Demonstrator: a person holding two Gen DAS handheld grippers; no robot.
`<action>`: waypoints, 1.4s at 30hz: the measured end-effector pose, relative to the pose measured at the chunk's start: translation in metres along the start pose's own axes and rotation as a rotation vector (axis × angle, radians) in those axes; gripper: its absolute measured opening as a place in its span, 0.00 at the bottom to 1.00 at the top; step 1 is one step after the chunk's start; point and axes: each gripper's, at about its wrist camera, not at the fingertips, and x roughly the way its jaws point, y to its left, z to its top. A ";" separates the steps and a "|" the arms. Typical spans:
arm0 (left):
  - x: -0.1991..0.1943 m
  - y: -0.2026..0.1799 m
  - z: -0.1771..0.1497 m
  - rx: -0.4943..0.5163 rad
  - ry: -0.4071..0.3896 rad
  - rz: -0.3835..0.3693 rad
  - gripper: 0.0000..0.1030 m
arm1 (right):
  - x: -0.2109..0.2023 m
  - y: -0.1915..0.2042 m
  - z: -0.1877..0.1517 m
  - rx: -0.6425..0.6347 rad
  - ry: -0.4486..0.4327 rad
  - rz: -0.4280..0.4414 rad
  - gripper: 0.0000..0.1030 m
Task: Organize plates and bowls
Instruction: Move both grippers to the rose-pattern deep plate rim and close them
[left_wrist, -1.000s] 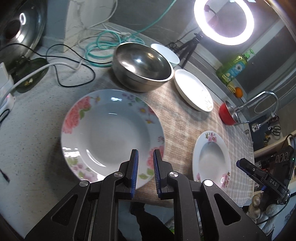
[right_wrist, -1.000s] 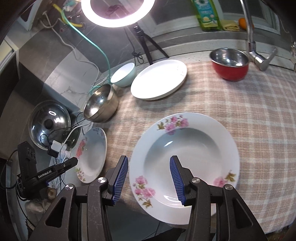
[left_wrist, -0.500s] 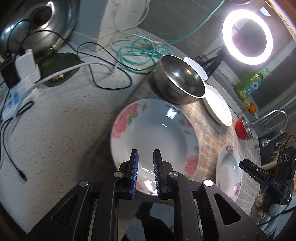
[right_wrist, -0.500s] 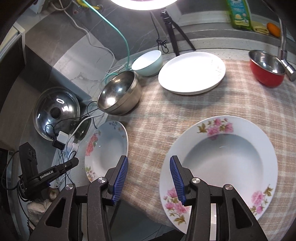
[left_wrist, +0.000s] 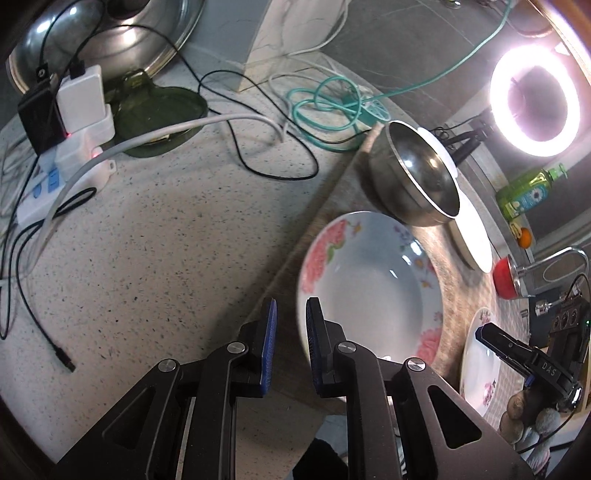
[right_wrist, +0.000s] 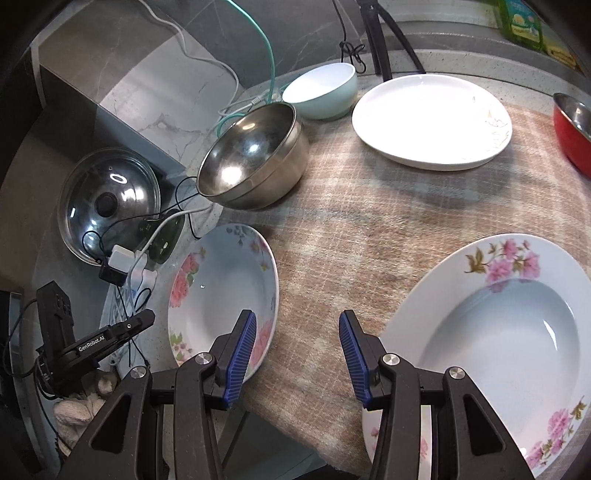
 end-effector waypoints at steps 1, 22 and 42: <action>0.002 0.002 0.001 -0.007 0.006 -0.003 0.14 | 0.003 0.000 0.001 0.002 0.006 0.004 0.42; 0.022 0.005 0.006 -0.033 0.056 -0.052 0.14 | 0.042 0.009 0.014 0.018 0.103 0.055 0.21; 0.029 -0.002 0.007 -0.012 0.058 -0.058 0.08 | 0.059 0.012 0.017 0.019 0.136 0.059 0.06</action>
